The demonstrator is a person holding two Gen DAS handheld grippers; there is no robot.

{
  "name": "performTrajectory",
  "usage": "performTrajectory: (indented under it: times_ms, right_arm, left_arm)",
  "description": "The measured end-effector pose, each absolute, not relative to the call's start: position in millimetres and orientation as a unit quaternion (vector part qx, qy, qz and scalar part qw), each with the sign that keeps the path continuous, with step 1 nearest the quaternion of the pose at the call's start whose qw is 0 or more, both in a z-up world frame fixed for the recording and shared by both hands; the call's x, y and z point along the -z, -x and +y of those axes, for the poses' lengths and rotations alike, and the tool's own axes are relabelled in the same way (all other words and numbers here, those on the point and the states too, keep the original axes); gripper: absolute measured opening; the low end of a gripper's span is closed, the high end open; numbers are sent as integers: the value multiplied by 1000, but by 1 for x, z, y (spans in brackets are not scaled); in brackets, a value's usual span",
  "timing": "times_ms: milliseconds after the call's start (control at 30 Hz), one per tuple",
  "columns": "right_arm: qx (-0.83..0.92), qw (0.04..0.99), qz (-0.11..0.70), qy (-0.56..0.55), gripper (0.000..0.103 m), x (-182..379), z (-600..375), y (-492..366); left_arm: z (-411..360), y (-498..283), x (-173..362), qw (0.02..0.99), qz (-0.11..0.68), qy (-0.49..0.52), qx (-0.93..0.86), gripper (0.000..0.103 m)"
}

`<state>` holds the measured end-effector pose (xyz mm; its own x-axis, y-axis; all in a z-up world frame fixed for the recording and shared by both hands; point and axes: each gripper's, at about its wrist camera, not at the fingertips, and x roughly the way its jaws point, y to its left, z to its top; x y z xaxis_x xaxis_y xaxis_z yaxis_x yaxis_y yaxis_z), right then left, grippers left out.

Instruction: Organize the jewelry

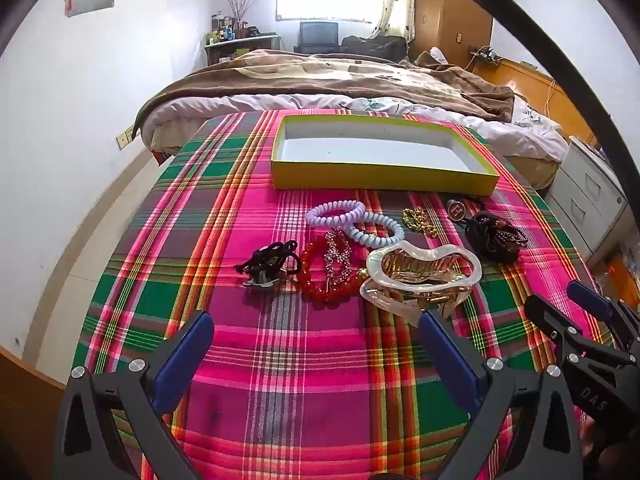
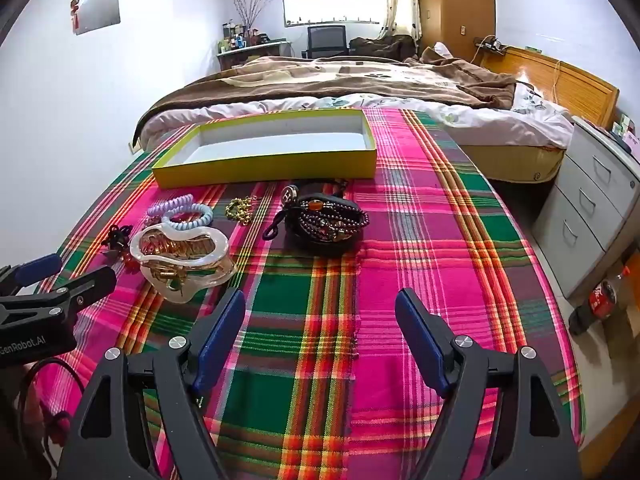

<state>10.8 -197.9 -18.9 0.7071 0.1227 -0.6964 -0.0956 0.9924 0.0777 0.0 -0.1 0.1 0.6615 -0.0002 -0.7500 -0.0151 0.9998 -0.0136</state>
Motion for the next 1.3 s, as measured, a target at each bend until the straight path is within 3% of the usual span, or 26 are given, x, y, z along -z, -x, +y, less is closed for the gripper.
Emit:
performTrajectory:
  times_ms: [1300]
  right_arm:
    - [-71,928,367,-15,77,13,-188,-17]
  left_arm:
    - [11,1,-9,926,377,15,-14,103]
